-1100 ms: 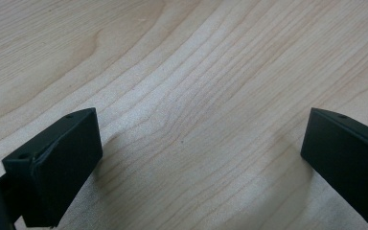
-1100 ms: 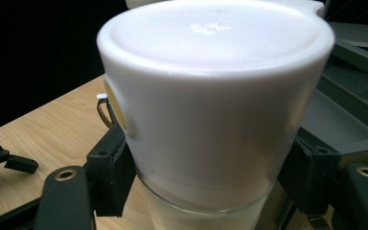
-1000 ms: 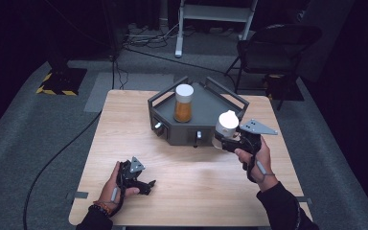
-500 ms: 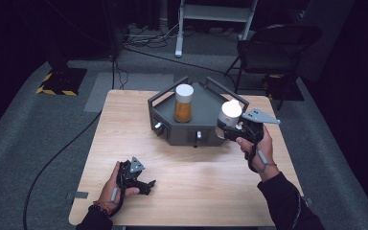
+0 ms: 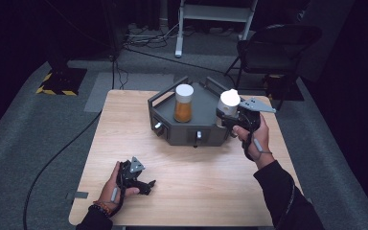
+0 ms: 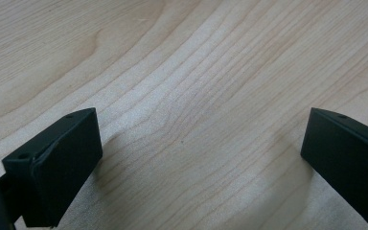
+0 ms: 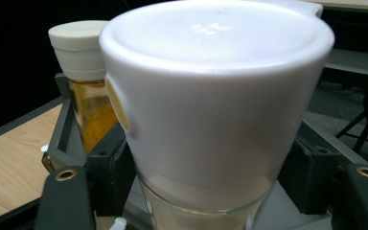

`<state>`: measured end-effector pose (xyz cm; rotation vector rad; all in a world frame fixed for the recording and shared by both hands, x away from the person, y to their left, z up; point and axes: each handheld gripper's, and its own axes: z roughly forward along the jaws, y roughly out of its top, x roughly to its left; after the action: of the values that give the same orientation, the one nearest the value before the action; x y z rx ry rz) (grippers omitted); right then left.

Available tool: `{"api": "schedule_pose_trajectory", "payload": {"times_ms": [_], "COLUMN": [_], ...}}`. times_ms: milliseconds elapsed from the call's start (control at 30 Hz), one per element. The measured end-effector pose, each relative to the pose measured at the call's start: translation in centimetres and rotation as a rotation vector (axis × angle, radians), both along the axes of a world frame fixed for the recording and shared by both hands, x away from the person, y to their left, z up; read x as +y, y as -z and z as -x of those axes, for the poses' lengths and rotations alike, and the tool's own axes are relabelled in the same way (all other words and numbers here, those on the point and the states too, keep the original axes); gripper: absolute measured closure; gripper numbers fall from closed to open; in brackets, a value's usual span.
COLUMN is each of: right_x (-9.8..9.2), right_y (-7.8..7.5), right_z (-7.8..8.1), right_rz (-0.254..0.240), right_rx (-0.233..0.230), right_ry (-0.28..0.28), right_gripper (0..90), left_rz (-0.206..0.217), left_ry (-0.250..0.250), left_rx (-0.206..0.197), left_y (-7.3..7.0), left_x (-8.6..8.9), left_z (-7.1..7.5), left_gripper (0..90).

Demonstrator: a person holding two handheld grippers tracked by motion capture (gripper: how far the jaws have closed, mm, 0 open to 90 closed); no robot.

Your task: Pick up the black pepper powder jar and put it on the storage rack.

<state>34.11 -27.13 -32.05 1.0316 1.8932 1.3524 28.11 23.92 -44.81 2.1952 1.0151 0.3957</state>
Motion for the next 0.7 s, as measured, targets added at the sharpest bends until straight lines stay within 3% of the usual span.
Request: {"api": "schedule_pose_trajectory", "payload": {"times_ms": [333, 700], "right_x": [1.7, 2.8], "right_y": [0.2, 1.1], "right_z": [-1.9, -3.2], "right_rz": [0.031, 0.023], "right_rx": [0.002, 0.016], "right_ry": [0.014, 0.039], "right_gripper": [30.1, 30.1], "left_rz": [-0.001, -0.002], "left_ry": [0.001, 0.001], "left_rx": [0.001, 0.002], "left_y": [0.0, 0.0], "left_x": [0.0, 0.0], "left_z": [0.0, 0.0], "left_gripper": [0.4, 0.4]}}
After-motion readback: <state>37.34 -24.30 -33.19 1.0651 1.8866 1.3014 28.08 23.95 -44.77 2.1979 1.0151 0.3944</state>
